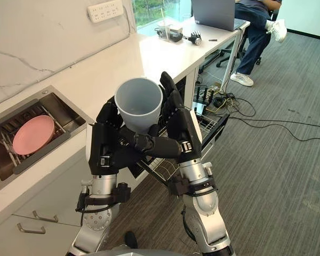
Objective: Walk over to the sink, pick up the cup, carry it to the dishwasher, place the cup inside the dishwasher, then close the dishwasher door
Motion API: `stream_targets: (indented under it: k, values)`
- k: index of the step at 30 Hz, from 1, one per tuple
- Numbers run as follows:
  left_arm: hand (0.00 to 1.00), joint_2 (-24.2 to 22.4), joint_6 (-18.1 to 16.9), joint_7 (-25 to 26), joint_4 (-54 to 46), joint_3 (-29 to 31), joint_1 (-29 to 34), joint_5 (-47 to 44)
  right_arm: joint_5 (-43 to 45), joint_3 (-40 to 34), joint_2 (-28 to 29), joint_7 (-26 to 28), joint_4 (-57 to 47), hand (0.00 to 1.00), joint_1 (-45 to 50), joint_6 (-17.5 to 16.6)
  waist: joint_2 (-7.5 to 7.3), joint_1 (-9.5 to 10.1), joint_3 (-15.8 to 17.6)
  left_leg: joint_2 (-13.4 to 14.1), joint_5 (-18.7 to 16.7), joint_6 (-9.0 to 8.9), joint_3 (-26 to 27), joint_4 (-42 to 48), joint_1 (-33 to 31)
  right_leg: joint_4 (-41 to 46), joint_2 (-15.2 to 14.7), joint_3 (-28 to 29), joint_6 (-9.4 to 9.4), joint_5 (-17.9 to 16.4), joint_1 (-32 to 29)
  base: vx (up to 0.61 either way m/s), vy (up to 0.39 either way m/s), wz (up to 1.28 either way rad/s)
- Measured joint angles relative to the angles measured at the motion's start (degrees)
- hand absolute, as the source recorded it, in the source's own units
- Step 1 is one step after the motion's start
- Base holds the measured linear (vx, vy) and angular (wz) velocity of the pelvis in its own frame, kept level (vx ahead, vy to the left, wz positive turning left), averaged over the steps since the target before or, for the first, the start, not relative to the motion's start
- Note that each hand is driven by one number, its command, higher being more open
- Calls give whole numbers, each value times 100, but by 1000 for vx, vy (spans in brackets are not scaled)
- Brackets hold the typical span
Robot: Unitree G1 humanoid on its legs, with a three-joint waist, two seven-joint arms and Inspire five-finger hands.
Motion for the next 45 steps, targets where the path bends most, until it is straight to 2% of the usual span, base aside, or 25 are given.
stream_targets:
  k: [4, 6, 9, 10, 14, 17, 20, 24, 33, 34, 45]
  values:
    - [0, 27, -14, -219, -2, -3, 20, -103, 46, -71, -10, 146, 16, 100, 108, -110, -6, -9, -10, -3, 1, 2, -3, -1, -27, 0, -4, 1, 3, 3, -50, -19, -2, 1]
    - [0, 111, -15, -422, 25, 34, 179, -35, 35, -347, -26, 260, 54, 100, 547, 174, -12, -26, -34, -3, 6, 4, 26, 0, -69, 13, -11, 38, 3, 5, -125, 1, -3, -9]
    - [0, 344, -13, -758, 111, 34, 538, 21, 502, -738, 67, 1014, 563, 100, 1161, -383, -24, -133, -27, -14, 7, 3, 119, 0, -94, 18, -36, 130, 14, 18, -199, 20, 2, -14]
    - [0, 359, -13, -777, 112, -3, 597, 123, 649, -776, 73, 1172, 615, 0, 1323, -439, -31, -183, -22, -19, 7, 2, 129, 1, -92, 18, -44, 135, 15, 18, -202, 24, 0, -7]
    - [0, 333, -18, -670, 109, -70, 524, 195, 709, -697, 97, 1187, 612, 0, 1269, -442, -34, -283, -21, -14, 7, 1, 136, 0, -80, 21, -43, 140, 16, 21, -201, -18, -5, -1]
    - [0, 331, -11, -341, 109, -49, 488, 192, 688, -373, 61, 906, 639, 0, 1025, -309, -34, -270, -21, -13, 6, 1, 129, 0, -81, 23, -43, 135, 16, 34, -200, -44, -4, 1]
    - [0, 324, -7, -76, 108, -55, 466, 123, 591, -52, 22, 408, 756, 0, 744, -243, -47, -154, -28, -15, 7, 1, 119, -1, -81, 23, -44, 120, 14, 42, -209, -39, -4, 2]
    - [0, 337, 30, 69, 108, -52, 464, 27, 584, 175, -81, -20, 826, 0, 469, -119, -58, -91, -34, -37, 11, 7, 91, -1, -90, 23, -59, 87, 15, 43, -203, -17, -3, 2]
    - [0, 340, 242, 105, 370, -76, 224, -148, 276, 438, -160, -751, 974, 0, 379, -133, -60, -151, -39, -55, 72, 15, -14, -2, -141, 23, -66, -10, 16, 44, -183, -14, -4, 4]
    - [100, 340, 265, 105, 449, -80, 192, -153, 202, 455, -170, -846, 1023, 0, 373, -140, -60, -152, -40, -57, 77, 18, -32, -2, -141, 24, -66, -25, 16, 44, -171, -49, -6, 11]
    - [100, 378, 432, 114, 549, -435, 171, -84, 170, 536, -195, -1572, 1388, 0, 181, -295, -62, -154, -50, -62, 103, 49, -63, -2, -142, 37, -71, -48, 18, 76, -161, -25, 0, 2]
